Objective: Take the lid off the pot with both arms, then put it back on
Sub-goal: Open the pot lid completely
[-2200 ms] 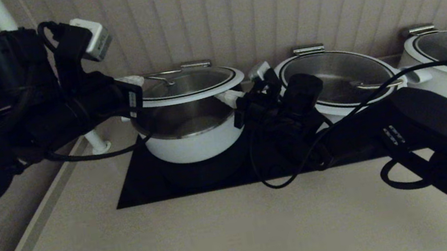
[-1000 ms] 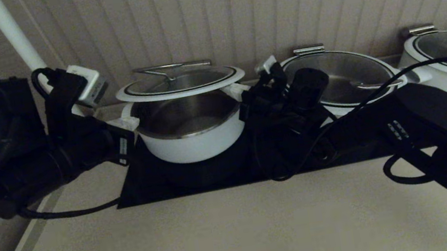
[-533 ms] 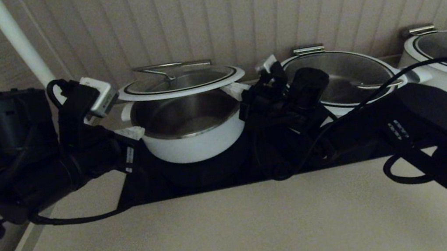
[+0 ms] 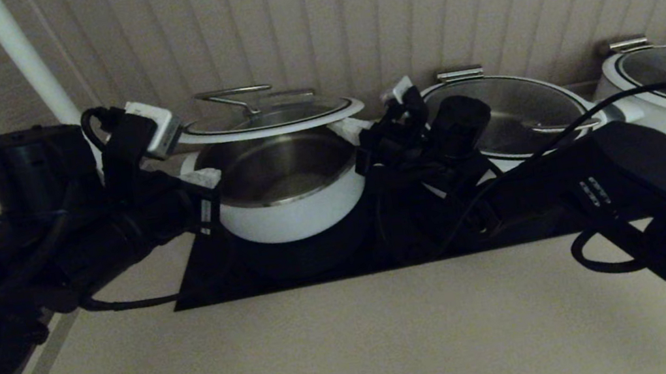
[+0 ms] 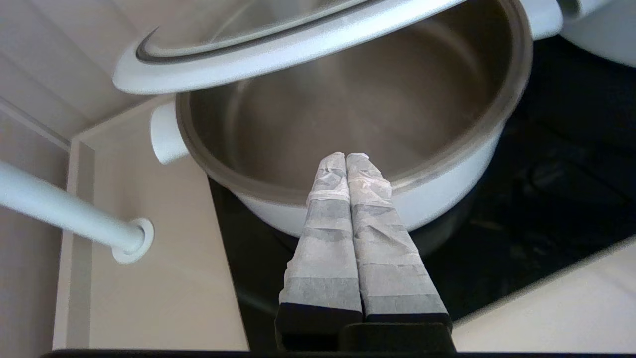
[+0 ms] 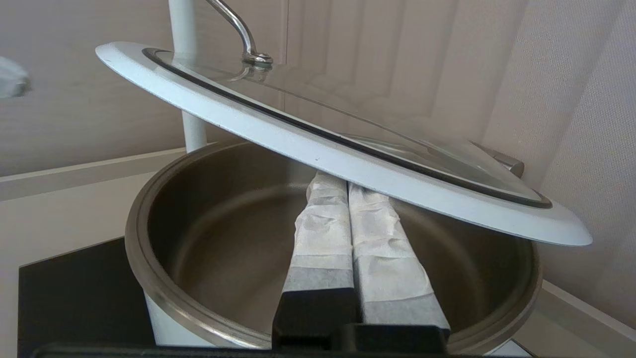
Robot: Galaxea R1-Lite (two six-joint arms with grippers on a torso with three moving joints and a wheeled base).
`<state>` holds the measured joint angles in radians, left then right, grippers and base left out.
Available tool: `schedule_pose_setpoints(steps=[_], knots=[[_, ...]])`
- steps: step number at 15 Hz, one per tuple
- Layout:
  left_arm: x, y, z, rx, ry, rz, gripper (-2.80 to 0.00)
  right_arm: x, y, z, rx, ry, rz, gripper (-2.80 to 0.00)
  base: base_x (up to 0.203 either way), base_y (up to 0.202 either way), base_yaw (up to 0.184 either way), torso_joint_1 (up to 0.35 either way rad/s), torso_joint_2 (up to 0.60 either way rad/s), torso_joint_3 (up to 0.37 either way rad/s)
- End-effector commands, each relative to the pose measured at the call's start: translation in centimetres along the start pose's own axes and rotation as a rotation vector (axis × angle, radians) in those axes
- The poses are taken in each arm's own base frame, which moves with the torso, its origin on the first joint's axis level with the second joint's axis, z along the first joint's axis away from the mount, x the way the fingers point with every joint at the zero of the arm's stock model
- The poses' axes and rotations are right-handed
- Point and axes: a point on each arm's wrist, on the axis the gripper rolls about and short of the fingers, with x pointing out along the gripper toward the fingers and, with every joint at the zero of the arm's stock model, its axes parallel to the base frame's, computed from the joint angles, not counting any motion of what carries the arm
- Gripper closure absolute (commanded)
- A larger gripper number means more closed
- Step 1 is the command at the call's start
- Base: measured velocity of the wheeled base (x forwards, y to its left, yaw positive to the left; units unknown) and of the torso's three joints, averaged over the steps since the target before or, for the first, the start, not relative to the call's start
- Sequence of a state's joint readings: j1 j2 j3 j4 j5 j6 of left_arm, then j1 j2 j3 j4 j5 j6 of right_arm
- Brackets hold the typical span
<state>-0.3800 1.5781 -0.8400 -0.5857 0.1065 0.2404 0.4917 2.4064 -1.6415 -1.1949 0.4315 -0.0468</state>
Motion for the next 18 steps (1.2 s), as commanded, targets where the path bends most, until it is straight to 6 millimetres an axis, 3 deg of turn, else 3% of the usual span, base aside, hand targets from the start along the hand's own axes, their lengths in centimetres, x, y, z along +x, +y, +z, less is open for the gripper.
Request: schedule_pose_setpoints(steps=[1,10,18], knots=[[1.0,-0.3,-0.8,0.005,0.025,-0.003,0.00,0.0,-0.1,0.2,-0.005,-0.009,0.001,0.00,0.000,0.000,0.000,0.000,0.00,0.000],[2.7,-0.1,0.7,-0.004,-0.020,0.016,0.00,0.0,-0.1,0.4,-0.008,-0.015,0.001,0.00,0.000,0.000,0.000,0.000,0.00,0.000],[4.1,-0.3,0.2,-0.007,-0.048,0.048,0.00,0.1,0.0,1.0,-0.012,-0.026,0.002,0.00,0.000,0.000,0.000,0.000,0.00,0.000]])
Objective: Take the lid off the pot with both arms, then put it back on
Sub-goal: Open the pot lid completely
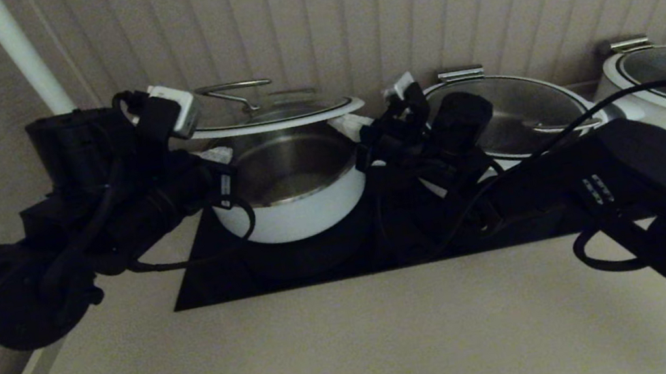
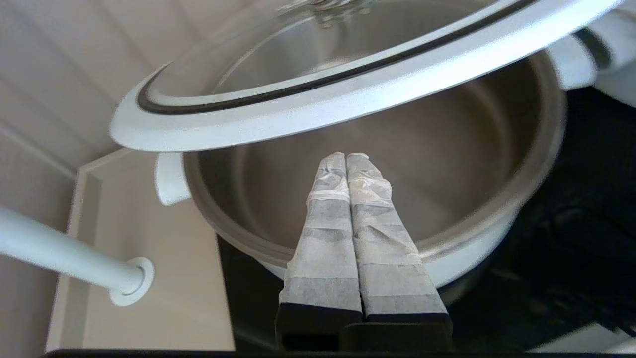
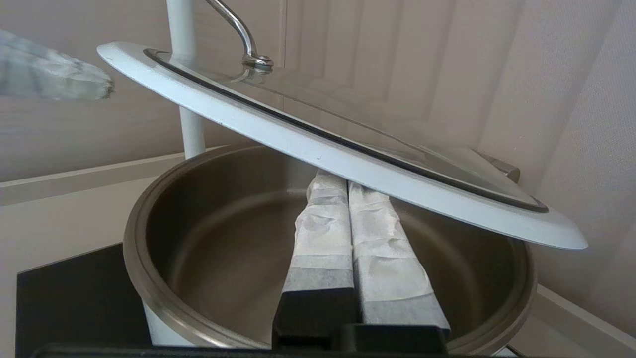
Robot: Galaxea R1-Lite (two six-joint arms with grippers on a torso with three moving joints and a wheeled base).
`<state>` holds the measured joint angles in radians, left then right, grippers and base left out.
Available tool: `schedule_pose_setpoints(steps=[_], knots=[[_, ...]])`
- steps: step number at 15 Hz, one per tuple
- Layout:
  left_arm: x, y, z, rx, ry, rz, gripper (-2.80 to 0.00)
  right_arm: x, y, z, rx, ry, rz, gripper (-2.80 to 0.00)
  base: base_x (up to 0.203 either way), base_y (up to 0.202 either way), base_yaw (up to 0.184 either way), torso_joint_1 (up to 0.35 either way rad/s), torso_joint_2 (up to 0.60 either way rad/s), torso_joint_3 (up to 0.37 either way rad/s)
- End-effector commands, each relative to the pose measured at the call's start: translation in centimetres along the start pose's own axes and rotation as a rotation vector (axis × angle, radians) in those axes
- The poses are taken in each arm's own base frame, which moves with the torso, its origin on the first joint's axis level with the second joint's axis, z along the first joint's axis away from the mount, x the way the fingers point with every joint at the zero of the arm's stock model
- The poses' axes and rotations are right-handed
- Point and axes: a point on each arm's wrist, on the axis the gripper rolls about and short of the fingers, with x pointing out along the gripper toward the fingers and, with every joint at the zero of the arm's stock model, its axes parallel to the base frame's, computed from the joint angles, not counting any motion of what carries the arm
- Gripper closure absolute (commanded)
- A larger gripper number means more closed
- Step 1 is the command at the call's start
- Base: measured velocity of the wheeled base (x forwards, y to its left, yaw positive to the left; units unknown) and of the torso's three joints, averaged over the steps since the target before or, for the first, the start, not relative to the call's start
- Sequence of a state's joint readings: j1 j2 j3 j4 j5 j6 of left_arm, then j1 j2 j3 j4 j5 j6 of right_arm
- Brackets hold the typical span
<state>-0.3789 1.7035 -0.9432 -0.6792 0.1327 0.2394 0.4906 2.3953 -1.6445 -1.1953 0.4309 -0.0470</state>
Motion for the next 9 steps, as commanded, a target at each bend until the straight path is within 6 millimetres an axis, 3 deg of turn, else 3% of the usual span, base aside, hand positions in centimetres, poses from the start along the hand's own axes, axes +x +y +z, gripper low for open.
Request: schedule_pose_setpoints(steps=[1,9], knots=[[0.6,-0.2,-0.4,0.002,0.012,0.007,0.00,0.0,0.1,0.4,-0.006,-0.013,0.004,0.00,0.000,0.000,0.000,0.000,0.00,0.000],[1.7,0.0,0.6,-0.003,-0.018,0.053,0.00,0.0,0.0,1.0,-0.011,-0.025,0.004,0.00,0.000,0.000,0.000,0.000,0.00,0.000]])
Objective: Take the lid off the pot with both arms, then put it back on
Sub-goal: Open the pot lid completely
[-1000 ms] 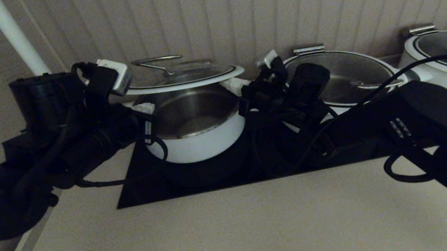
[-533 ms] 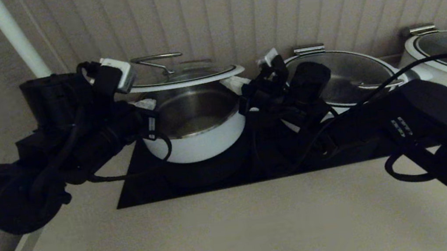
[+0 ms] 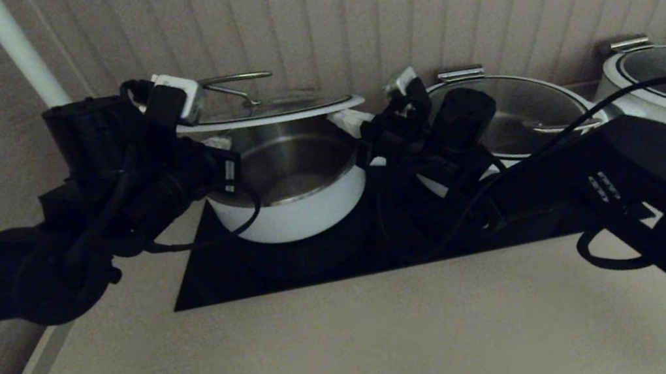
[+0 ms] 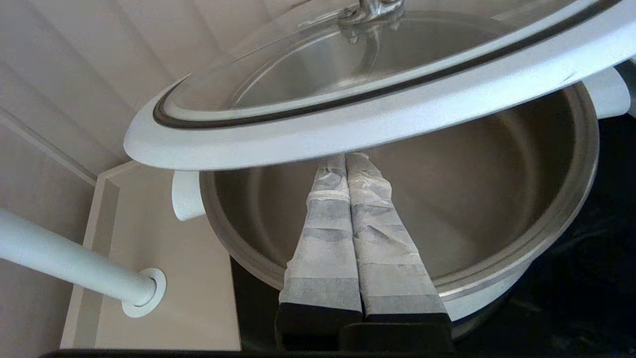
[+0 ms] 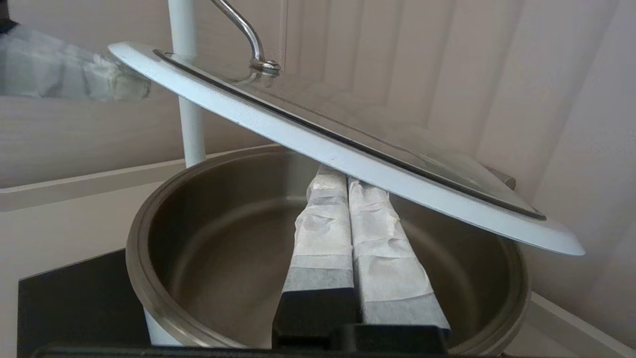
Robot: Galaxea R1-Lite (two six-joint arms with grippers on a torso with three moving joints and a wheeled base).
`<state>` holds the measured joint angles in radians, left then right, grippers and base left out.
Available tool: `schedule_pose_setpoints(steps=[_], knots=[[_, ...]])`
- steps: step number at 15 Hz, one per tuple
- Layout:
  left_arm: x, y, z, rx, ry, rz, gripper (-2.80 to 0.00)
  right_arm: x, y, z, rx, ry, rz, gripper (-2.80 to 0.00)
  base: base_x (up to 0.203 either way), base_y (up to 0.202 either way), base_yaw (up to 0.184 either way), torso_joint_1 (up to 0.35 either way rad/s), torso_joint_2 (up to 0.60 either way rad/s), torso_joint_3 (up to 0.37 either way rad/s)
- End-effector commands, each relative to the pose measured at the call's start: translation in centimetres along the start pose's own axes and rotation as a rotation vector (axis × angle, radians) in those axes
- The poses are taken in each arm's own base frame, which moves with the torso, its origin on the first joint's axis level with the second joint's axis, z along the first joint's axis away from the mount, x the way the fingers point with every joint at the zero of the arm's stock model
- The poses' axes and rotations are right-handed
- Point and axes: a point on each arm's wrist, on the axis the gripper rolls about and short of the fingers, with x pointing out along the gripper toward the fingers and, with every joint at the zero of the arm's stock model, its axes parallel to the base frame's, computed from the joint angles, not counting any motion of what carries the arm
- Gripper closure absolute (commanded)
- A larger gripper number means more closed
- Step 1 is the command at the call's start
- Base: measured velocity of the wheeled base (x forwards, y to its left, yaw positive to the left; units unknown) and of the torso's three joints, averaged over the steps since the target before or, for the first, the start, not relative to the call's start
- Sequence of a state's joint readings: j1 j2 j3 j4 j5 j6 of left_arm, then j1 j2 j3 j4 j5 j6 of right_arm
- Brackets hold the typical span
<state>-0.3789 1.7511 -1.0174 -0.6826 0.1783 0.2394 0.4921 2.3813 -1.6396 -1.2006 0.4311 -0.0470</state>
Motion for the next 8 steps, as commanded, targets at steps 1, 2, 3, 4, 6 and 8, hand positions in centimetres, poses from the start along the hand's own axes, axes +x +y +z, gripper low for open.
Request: schedule_pose_setpoints(steps=[1,2,3,4,6,8], knots=[[0.14,-0.04,-0.07,0.001,-0.001,0.001,0.00,-0.01,0.00,0.49,-0.006,-0.012,0.003,0.00,0.000,0.000,0.000,0.000,0.00,0.000],[0.17,-0.05,-0.08,0.001,-0.001,0.001,0.00,-0.05,-0.05,0.53,-0.008,-0.012,0.002,0.00,0.000,0.000,0.000,0.000,0.00,0.000],[0.22,-0.06,-0.09,0.001,0.000,0.001,0.00,-0.05,0.02,0.62,-0.007,-0.012,0.003,0.00,0.000,0.000,0.000,0.000,0.00,0.000],[0.22,-0.06,-0.09,0.001,0.000,0.001,0.00,-0.12,0.04,0.73,-0.006,-0.010,0.003,0.00,0.000,0.000,0.000,0.000,0.00,0.000],[0.22,-0.06,-0.09,0.000,0.000,0.001,0.00,-0.50,0.22,0.70,-0.003,0.007,0.005,0.00,0.000,0.000,0.000,0.000,0.00,0.000],[0.26,-0.08,-0.14,0.000,0.001,0.001,0.00,-0.94,0.44,0.41,-0.013,0.023,0.006,0.00,0.000,0.000,0.000,0.000,0.00,0.000]])
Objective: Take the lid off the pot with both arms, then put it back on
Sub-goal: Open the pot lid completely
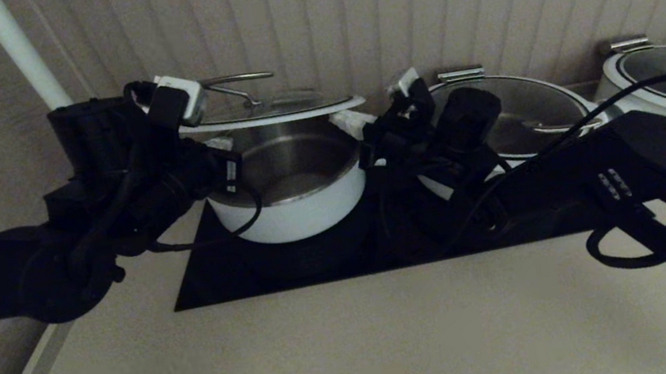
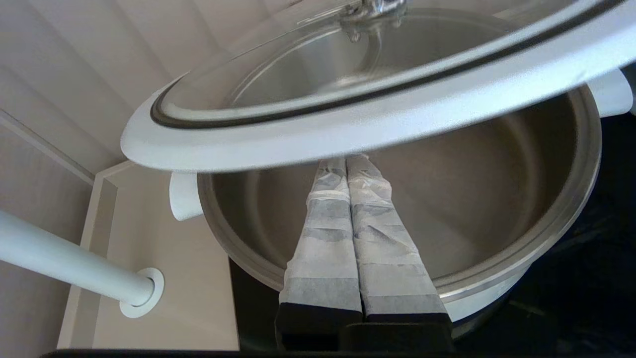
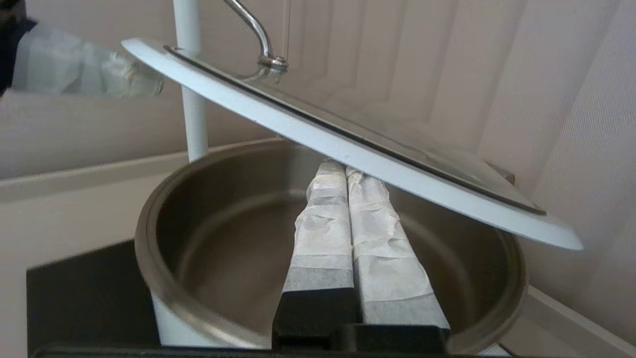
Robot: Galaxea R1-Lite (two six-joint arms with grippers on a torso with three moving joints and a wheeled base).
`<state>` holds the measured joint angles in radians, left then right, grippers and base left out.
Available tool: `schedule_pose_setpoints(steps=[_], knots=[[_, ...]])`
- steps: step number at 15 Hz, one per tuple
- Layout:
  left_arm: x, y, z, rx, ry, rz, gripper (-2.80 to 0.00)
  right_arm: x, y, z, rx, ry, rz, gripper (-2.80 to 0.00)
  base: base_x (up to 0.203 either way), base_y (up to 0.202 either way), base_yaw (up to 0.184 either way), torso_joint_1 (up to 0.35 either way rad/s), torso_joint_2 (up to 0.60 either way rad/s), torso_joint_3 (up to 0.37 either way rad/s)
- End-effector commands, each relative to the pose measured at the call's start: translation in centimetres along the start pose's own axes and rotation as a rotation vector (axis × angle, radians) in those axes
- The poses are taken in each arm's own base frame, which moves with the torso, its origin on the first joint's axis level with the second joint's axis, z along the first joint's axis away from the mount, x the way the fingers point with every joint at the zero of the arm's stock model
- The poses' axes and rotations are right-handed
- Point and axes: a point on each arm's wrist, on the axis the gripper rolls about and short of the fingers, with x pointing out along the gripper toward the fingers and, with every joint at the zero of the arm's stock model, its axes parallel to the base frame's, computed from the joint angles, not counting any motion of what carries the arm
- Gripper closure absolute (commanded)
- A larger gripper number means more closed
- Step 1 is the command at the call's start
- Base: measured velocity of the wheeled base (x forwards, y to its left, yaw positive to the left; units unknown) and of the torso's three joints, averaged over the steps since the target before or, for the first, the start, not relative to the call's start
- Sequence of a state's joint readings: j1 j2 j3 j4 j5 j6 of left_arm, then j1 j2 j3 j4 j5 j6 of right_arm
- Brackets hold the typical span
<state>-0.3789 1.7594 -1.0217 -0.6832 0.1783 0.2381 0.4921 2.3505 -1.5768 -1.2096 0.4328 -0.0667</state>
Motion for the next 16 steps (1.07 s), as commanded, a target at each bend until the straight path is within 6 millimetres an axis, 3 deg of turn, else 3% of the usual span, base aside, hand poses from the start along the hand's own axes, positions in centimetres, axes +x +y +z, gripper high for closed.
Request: schedule_pose_setpoints(steps=[1,10,16], knots=[[0.1,0.0,0.0,0.000,-0.001,0.001,0.00,-0.5,0.2,0.1,-0.002,0.007,0.004,0.00,0.000,0.000,0.000,0.000,0.00,0.000],[1.7,-0.2,0.3,-0.006,-0.020,0.012,0.00,-1.2,0.5,0.9,-0.003,0.018,0.004,0.00,0.000,0.000,0.000,0.000,0.00,0.000],[1.9,-0.2,0.2,-0.007,-0.014,0.011,0.00,-3.7,1.8,0.3,0.017,0.067,0.013,0.00,0.000,0.000,0.000,0.000,0.00,0.000]])
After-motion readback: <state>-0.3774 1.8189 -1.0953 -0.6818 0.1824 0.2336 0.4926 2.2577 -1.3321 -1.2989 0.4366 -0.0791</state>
